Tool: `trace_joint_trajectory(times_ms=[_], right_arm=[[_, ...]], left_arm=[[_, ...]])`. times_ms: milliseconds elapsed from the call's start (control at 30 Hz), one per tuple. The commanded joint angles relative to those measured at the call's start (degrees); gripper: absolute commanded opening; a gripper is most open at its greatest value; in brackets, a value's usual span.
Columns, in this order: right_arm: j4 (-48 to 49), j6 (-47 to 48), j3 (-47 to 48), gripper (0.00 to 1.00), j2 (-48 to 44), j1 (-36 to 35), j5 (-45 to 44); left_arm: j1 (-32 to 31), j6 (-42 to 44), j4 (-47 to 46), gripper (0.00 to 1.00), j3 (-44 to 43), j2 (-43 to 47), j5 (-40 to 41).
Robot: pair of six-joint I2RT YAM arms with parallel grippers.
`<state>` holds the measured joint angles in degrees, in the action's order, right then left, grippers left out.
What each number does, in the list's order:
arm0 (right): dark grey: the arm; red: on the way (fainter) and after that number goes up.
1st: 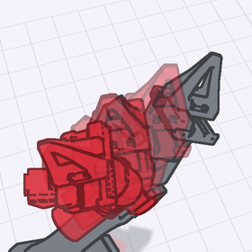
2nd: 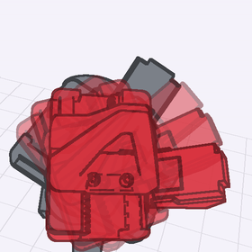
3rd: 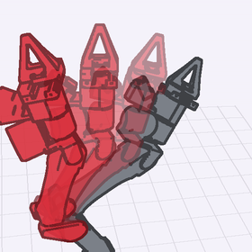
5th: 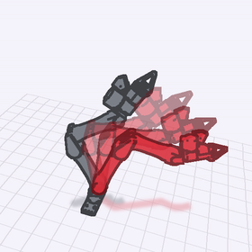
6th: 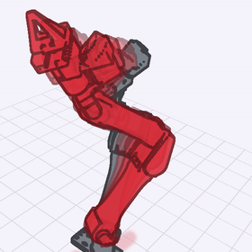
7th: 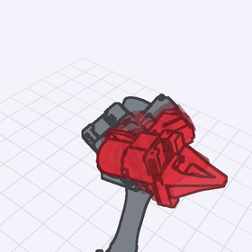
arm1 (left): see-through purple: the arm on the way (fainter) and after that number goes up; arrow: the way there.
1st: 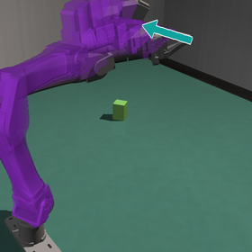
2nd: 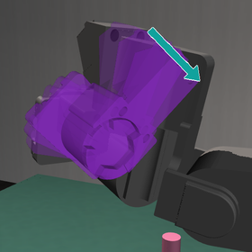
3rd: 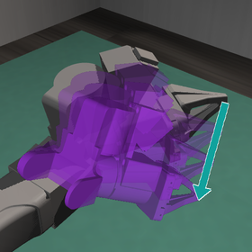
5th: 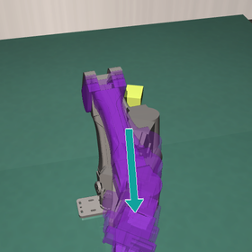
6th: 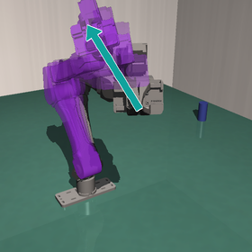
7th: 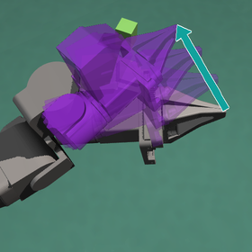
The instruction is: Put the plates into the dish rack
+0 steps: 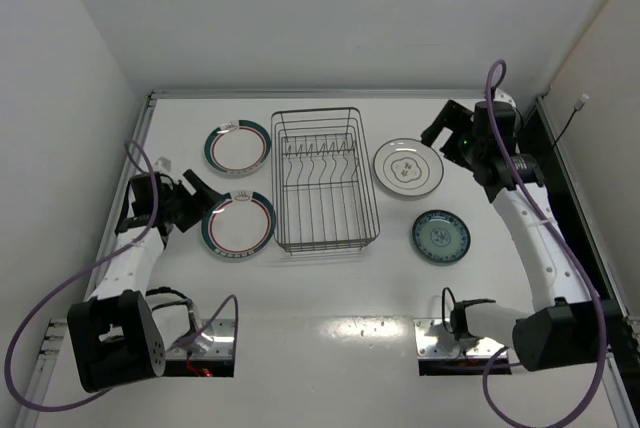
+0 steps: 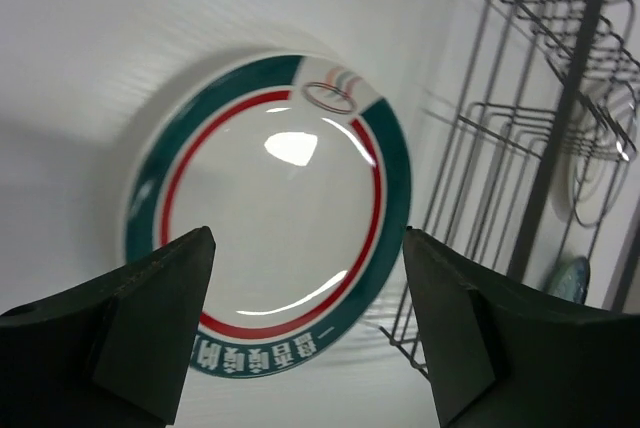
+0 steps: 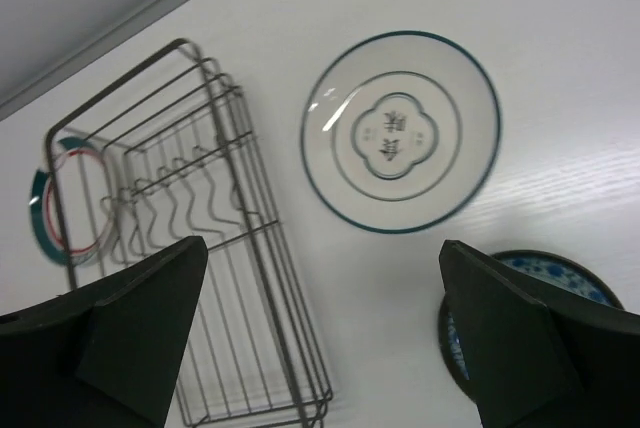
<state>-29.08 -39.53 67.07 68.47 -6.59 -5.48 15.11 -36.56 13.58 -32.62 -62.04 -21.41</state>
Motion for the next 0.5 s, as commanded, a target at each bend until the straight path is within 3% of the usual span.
trace_joint_trajectory(times_ms=[0, 167, 300, 467], right_arm=[[1.31, -1.69, -2.02, 1.0, -0.09, 3.51, -2.52], [1.31, -3.0, -8.69, 1.0, 2.36, 11.4, 4.13], [1.31, -9.59, -18.18, 1.0, 4.39, 24.83, 9.42], [4.9, -12.41, -28.12, 0.98, 3.78, 32.07, 12.5]], left_arm=[[-2.54, 2.19, -4.52, 0.74, -2.53, 1.22, -5.65], [-2.55, 0.0, -10.59, 0.74, 0.45, -2.03, -12.42], [-2.55, -0.01, -10.6, 0.74, -0.16, -3.17, -12.43], [-2.55, -0.01, -10.6, 0.74, -0.16, -3.7, -11.9]])
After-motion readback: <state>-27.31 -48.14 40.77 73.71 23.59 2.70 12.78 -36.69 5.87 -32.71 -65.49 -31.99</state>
